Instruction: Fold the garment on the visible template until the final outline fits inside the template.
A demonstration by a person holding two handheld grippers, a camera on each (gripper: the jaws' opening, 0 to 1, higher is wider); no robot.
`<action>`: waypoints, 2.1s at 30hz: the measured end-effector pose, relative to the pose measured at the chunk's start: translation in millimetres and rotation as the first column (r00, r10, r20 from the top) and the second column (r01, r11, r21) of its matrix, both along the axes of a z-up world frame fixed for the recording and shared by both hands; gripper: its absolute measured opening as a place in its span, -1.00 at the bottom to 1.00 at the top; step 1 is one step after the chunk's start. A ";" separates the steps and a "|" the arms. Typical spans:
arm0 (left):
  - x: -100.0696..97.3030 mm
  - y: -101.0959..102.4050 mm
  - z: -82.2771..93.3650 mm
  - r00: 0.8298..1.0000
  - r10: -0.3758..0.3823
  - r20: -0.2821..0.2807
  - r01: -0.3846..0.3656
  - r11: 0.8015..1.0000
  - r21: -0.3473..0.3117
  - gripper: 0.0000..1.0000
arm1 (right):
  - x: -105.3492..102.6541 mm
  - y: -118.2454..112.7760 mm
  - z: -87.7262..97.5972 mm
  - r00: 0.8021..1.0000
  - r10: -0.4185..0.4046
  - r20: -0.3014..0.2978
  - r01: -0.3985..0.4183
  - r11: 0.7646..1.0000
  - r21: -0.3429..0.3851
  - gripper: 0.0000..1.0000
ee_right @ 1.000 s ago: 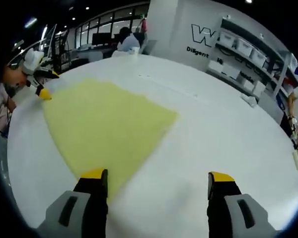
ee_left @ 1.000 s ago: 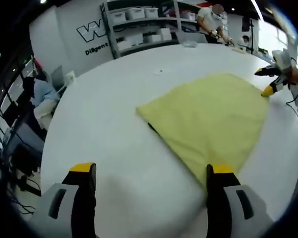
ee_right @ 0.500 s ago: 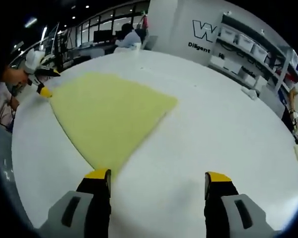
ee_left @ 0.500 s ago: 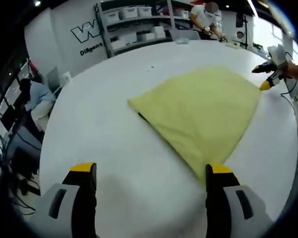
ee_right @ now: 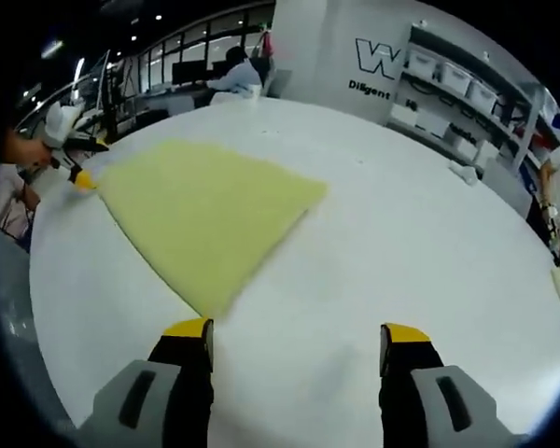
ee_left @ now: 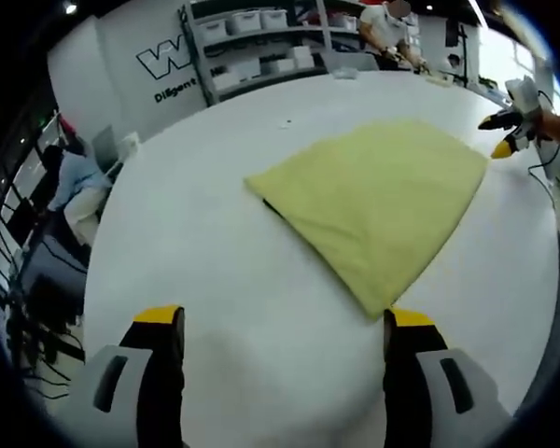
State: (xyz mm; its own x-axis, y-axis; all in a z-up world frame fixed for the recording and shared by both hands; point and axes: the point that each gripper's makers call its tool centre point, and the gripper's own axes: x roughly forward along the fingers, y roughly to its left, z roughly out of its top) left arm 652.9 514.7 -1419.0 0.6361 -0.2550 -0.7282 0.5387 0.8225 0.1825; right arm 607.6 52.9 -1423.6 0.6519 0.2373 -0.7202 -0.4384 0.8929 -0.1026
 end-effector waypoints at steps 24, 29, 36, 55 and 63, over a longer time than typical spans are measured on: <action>-32.3 -1.3 27.4 0.999 0.007 0.036 -0.003 0.993 -0.120 0.74 | -33.3 43.3 34.3 0.991 0.123 0.059 -0.128 0.987 0.092 0.47; -42.0 -20.8 41.9 0.997 -0.032 0.067 0.041 0.989 -0.145 0.75 | -36.6 55.3 51.1 0.988 0.118 0.102 -0.133 0.981 0.145 0.51; -59.3 -43.6 55.2 0.991 -0.089 0.097 0.106 0.975 -0.195 0.79 | -48.1 71.6 61.2 0.982 0.138 0.132 -0.159 0.973 0.166 0.66; -97.5 -73.6 51.1 0.992 -0.026 0.124 0.064 0.946 -0.318 0.99 | -68.2 110.2 72.8 0.978 0.043 0.204 -0.097 0.960 0.261 0.92; -113.3 -75.4 52.5 0.991 -0.020 0.135 0.061 0.949 -0.309 0.99 | -77.8 113.6 68.8 0.978 0.023 0.206 -0.078 0.962 0.263 0.97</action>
